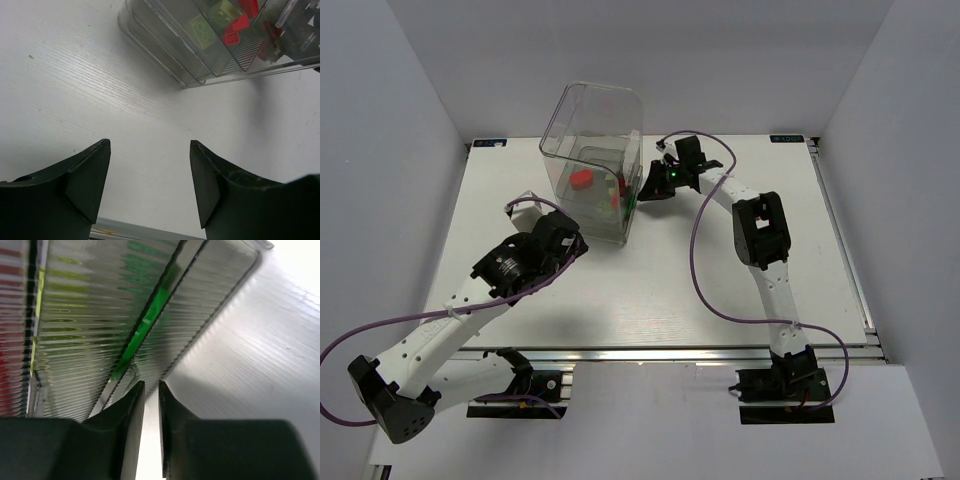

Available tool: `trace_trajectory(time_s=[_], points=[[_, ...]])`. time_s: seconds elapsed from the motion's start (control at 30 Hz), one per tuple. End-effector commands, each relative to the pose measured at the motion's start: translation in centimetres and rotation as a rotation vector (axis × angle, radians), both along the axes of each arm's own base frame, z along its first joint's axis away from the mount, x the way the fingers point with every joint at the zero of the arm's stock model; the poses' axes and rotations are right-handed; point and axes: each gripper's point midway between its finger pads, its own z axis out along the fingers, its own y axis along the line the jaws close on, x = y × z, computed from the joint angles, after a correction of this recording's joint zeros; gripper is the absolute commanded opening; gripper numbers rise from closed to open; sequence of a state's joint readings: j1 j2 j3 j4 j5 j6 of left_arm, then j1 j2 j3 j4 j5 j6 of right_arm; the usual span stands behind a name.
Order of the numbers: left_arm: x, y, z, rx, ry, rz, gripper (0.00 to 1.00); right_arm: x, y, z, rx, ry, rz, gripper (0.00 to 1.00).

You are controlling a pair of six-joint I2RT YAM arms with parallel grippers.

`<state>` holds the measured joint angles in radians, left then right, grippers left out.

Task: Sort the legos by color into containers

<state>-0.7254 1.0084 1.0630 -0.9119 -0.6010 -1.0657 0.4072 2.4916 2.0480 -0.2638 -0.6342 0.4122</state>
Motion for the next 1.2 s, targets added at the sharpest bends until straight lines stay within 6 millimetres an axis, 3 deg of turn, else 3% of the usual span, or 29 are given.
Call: trace_trajectory(time_s=[0.0,0.07,0.23,0.37,0.43,0.57,0.6,0.67,0.7,0.73,0.77,0.8,0.83,0.87,1.0,1.17], points=[[0.3,-0.3,1.7,-0.045,-0.040,0.005,0.74,0.3,2.1,2.2,0.086,-0.042,0.041,0.24],[0.3,-0.3,1.7,-0.044,-0.036,0.002,0.74,0.2,2.2,2.0,0.091,-0.033,0.041,0.32],[0.3,-0.4,1.8,-0.048,-0.038,0.000,0.75,-0.2,2.5,1.7,0.097,-0.019,0.045,0.39],[0.4,-0.6,1.8,-0.055,-0.038,-0.005,0.75,-0.3,2.2,1.9,0.081,-0.030,0.048,0.38],[0.4,-0.8,1.8,-0.064,-0.047,-0.012,0.73,0.1,0.9,1.8,0.016,-0.069,0.033,0.36],[0.8,-1.7,2.1,-0.098,-0.089,-0.054,0.52,0.5,-3.2,1.7,-0.190,-0.177,0.029,0.36],[1.1,-2.1,2.6,-0.121,-0.119,-0.067,0.44,0.6,-4.3,1.7,-0.245,-0.209,0.025,0.39],[1.1,-2.6,2.2,-0.125,-0.136,-0.110,0.42,-0.8,-6.3,2.6,-0.307,-0.265,0.053,0.54],[1.4,-3.6,2.7,-0.158,-0.165,-0.148,0.44,-1.0,-7.2,3.2,-0.348,-0.334,0.087,0.59],[1.4,-4.1,2.7,-0.165,-0.173,-0.174,0.49,-1.1,-8.3,5.5,-0.355,-0.388,0.082,0.68],[1.3,-4.4,2.1,-0.143,-0.170,-0.215,0.56,-2.0,-9.2,5.2,-0.376,-0.382,0.103,0.73],[1.2,-5.5,2.0,-0.157,-0.169,-0.272,0.66,-2.2,-9.7,5.9,-0.399,-0.413,0.137,0.77],[1.4,-6.1,2.3,-0.150,-0.185,-0.308,0.89,-2.2,-10.6,6.8,-0.417,-0.413,0.129,0.86],[1.4,-6.5,2.4,-0.147,-0.186,-0.334,0.96,-2.7,-10.9,7.8,-0.441,-0.397,0.138,0.89],[2.0,-8.5,1.9,-0.105,-0.170,-0.446,0.98,-3.2,-13.2,9.6,-0.504,-0.371,0.115,0.89],[2.3,-10.3,2.2,-0.082,-0.197,-0.562,0.98,-5.3,-14.4,13.1,-0.408,-0.427,0.116,0.89]])
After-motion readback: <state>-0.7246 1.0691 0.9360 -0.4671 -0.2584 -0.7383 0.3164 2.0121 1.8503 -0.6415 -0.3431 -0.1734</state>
